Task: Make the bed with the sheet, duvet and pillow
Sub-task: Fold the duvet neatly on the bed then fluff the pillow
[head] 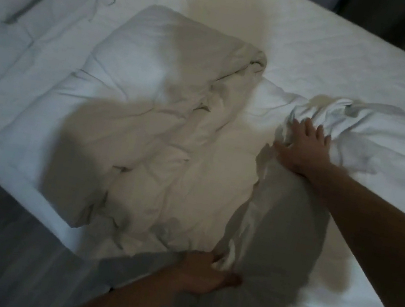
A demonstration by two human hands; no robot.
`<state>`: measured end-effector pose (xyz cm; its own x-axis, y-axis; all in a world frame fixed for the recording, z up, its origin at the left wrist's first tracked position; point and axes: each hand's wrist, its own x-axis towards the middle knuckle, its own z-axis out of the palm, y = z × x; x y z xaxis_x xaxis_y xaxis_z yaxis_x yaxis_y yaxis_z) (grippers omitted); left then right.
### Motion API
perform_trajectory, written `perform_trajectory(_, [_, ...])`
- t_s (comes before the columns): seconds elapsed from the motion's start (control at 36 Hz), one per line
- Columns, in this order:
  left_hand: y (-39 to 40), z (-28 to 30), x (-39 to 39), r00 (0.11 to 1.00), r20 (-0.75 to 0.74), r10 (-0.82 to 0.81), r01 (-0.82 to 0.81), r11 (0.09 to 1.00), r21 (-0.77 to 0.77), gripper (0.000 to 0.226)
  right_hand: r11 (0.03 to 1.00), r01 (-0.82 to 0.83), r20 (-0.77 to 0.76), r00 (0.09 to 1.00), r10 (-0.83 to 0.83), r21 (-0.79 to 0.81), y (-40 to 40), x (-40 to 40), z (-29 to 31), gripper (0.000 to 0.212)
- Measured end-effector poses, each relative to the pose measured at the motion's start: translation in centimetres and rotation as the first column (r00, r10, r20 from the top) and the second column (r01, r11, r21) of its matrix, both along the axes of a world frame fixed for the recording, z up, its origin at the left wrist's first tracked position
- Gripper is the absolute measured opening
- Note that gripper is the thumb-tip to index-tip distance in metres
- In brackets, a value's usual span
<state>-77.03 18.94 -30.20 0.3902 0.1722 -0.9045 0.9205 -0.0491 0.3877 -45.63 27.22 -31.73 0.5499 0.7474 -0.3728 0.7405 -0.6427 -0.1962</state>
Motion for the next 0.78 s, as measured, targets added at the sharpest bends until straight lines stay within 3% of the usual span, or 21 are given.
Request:
perform_trajectory(0.08, [3.3,2.9,-0.8,0.990,0.109,-0.089,0.072,0.985,0.156,0.065,0.931,0.143,-0.174,0.981,-0.088,0.336,-0.3,-3.6,1.8,0.079])
perform_trajectory(0.17, [9.1,6.4,-2.7,0.953,0.303,-0.028,-0.102,0.910,0.403,0.040,0.800,0.292,-0.350,0.930,-0.111,0.524,-2.3,-8.8,2.8,0.061])
perform_trajectory(0.28, [17.5,11.1,-5.7,0.885,0.434,-0.168,-0.265,0.585,0.766,0.036,0.713,0.549,-0.632,0.751,-0.191,0.436,-3.6,-17.2,3.1,0.052])
perform_trajectory(0.33, [20.9,11.8,-7.8,0.905,0.315,-0.287,-0.190,0.389,0.901,0.055,0.692,0.644,-0.753,0.619,-0.223,0.325,-3.1,-21.4,2.8,0.051])
perform_trajectory(0.39, [22.9,11.0,-10.4,0.954,0.072,-0.290,0.012,0.278,0.960,0.076,0.724,0.650,-0.814,0.537,-0.221,0.232,-2.4,-25.3,2.5,0.055])
perform_trajectory(0.44, [23.9,9.5,-13.2,0.947,-0.141,-0.290,0.225,0.280,0.933,0.075,0.758,0.628,-0.850,0.486,-0.205,0.176,-1.7,-28.7,1.6,0.066])
perform_trajectory(0.5, [24.5,8.4,-15.3,0.943,-0.145,-0.298,0.251,0.357,0.900,0.054,0.796,0.586,-0.843,0.497,-0.205,0.152,-0.8,-31.1,0.9,0.075])
perform_trajectory(0.56, [25.0,8.3,-16.3,0.966,-0.019,-0.257,0.132,0.432,0.892,0.044,0.791,0.584,-0.808,0.546,-0.220,0.179,0.2,-32.9,0.4,0.082])
perform_trajectory(0.64, [25.3,10.7,-16.1,0.943,0.242,-0.228,-0.126,0.427,0.895,0.036,0.760,0.604,-0.749,0.612,-0.253,0.237,1.7,-34.6,0.2,0.088])
perform_trajectory(0.72, [24.8,15.2,-14.8,0.830,0.529,-0.177,-0.402,0.469,0.787,0.034,0.715,0.666,-0.823,0.517,-0.234,0.215,3.7,-35.9,0.4,0.085])
perform_trajectory(0.78, [23.6,17.6,-13.7,0.761,0.610,-0.221,-0.440,0.516,0.735,0.026,0.666,0.720,-0.868,0.444,-0.223,0.197,4.8,-36.3,0.9,0.080])
